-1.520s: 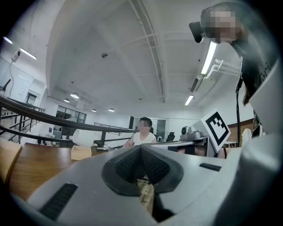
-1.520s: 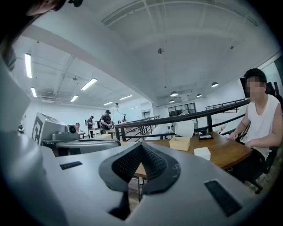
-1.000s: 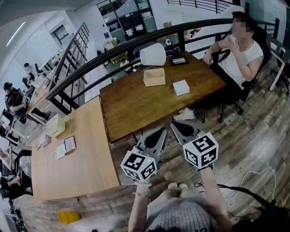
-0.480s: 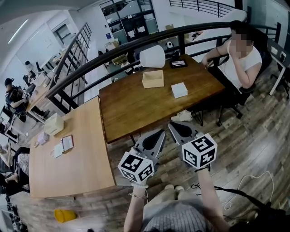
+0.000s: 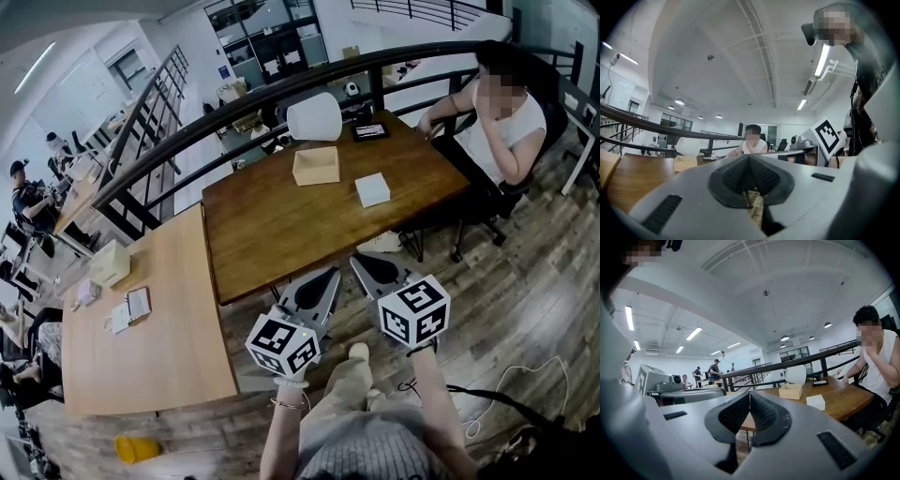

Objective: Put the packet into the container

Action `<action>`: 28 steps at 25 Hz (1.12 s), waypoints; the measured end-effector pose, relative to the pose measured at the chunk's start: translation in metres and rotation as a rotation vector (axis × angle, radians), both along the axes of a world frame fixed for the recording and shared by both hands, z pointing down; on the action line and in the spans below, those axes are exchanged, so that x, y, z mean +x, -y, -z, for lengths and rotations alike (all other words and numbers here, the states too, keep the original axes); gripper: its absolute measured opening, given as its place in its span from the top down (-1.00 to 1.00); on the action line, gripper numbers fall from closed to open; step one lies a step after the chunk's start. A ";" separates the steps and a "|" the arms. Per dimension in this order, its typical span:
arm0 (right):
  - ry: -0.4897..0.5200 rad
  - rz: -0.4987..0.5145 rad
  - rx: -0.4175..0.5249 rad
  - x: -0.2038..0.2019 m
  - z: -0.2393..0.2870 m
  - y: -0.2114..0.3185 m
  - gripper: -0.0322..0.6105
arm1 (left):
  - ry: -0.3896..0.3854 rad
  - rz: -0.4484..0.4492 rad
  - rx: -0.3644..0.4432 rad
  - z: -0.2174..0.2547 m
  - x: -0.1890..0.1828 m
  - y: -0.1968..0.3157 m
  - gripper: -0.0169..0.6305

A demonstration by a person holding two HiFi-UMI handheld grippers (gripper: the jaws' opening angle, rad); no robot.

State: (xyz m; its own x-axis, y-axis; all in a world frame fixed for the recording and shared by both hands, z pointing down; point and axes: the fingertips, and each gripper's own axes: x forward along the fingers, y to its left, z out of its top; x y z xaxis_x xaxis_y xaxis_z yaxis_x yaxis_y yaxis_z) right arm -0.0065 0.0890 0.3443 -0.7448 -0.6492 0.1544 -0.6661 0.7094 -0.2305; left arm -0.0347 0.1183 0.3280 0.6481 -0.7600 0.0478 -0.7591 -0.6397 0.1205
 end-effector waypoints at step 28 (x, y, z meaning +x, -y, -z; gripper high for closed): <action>-0.041 -0.078 -0.018 0.014 -0.016 0.134 0.86 | -0.018 -0.119 -0.007 -0.012 0.010 0.148 0.93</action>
State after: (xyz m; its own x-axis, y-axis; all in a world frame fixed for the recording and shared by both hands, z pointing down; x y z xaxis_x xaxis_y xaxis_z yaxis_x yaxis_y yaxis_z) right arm 0.0071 -0.0447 0.3607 -0.6850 -0.7016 0.1962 -0.7282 0.6510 -0.2143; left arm -0.0247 -0.0296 0.3405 0.7342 -0.6777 0.0406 -0.6758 -0.7239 0.1386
